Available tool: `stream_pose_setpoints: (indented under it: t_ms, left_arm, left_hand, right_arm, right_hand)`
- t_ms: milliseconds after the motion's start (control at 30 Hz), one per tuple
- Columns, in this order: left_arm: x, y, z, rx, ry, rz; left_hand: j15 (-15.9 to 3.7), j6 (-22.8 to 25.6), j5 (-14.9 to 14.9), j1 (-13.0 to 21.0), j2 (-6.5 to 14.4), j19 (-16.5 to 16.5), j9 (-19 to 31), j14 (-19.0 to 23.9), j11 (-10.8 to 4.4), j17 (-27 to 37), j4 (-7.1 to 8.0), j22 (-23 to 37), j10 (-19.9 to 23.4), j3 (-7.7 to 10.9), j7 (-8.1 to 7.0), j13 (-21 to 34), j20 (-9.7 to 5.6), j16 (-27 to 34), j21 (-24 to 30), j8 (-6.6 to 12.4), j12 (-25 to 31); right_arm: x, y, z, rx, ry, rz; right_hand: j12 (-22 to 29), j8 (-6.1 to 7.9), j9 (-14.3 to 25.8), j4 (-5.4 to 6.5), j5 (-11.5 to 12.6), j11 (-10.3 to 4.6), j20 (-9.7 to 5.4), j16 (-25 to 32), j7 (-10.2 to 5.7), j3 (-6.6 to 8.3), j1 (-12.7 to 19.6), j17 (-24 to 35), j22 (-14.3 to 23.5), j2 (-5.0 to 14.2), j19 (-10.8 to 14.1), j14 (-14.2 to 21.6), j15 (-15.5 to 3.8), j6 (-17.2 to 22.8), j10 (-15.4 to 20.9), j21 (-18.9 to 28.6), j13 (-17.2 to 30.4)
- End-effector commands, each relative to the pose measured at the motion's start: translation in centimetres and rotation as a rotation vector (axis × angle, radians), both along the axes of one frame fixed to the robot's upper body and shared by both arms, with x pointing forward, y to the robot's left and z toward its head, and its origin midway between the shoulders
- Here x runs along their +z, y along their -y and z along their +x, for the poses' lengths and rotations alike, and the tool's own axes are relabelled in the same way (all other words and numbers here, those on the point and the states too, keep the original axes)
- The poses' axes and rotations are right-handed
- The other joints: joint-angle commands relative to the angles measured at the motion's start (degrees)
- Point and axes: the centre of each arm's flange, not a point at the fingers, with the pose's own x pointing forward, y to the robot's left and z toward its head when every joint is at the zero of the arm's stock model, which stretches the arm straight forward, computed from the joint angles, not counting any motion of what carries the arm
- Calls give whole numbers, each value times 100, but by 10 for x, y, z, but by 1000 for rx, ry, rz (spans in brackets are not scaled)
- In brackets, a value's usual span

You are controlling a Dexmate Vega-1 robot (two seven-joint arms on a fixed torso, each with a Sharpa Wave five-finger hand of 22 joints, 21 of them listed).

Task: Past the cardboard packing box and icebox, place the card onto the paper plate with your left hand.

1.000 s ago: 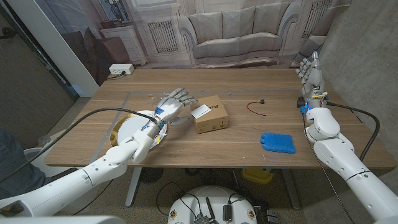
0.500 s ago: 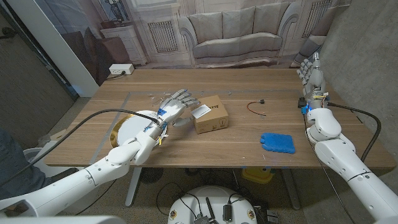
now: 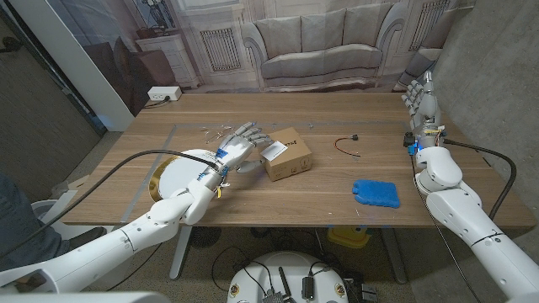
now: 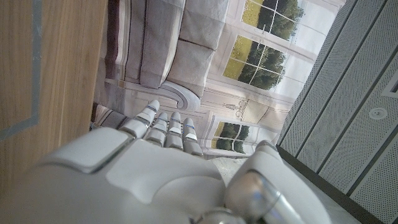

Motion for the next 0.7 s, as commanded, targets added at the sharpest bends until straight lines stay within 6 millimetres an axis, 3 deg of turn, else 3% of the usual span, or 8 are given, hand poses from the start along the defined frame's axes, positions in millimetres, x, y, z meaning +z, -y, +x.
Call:
stream_pose_setpoints:
  t_ms: [33, 500, 700]
  left_arm:
    - [-1, 2, 2, -17, -2, -11]
    - [-2, 0, 3, -30, -1, -21]
    - [-3, 0, 1, -37, 12, -32]
  left_hand:
    - [-870, 225, -55, 64, 46, 59, 15, 125, 1, 10, 16, 27, 211, -6, -4, 29, 5, 30, 29, 73, 71]
    - [-888, 603, -130, 170, 103, 105, 25, 313, -1, 8, 8, 26, 544, 1, -3, 27, -15, 40, 36, 179, 87]
    - [-886, 971, -205, 335, 177, 155, 34, 486, -2, 18, -25, 24, 888, 43, -3, 44, -23, 48, 40, 288, 113]
  right_arm:
    - [1, -4, -2, 1, 6, -1]
    - [0, -7, -2, 8, 0, -4]
    - [1, -8, -1, 10, 0, -19]
  right_hand:
    - [21, 16, 24, 8, -27, 14, -7, 29, -2, -16, -3, 20, 32, 13, 31, 64, -7, 55, 46, 40, 13]
    - [16, 10, 24, 4, -26, 16, -4, 30, -11, -25, -1, 19, 32, 16, 30, 76, -11, 49, 47, 37, 13]
    - [13, 9, 24, 2, -26, 12, -1, 28, -10, -30, 0, 19, 32, 17, 30, 77, 1, 50, 44, 36, 13]
